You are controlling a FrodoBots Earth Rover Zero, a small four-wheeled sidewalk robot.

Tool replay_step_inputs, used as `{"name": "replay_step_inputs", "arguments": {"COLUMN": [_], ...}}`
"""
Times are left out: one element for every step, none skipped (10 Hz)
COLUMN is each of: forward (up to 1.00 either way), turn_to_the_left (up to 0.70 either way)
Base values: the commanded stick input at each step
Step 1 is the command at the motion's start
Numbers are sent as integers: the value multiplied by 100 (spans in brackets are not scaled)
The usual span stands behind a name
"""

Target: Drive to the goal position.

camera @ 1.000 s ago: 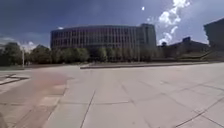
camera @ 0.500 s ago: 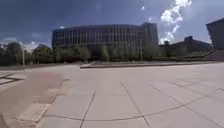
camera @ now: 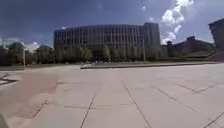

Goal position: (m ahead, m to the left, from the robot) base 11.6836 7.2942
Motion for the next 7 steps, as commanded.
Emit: {"name": "replay_step_inputs", "arguments": {"forward": [85, 85, 85, 85, 85, 85, 85], "turn_to_the_left": [23, 13, 1, 1, 1, 1, 1]}}
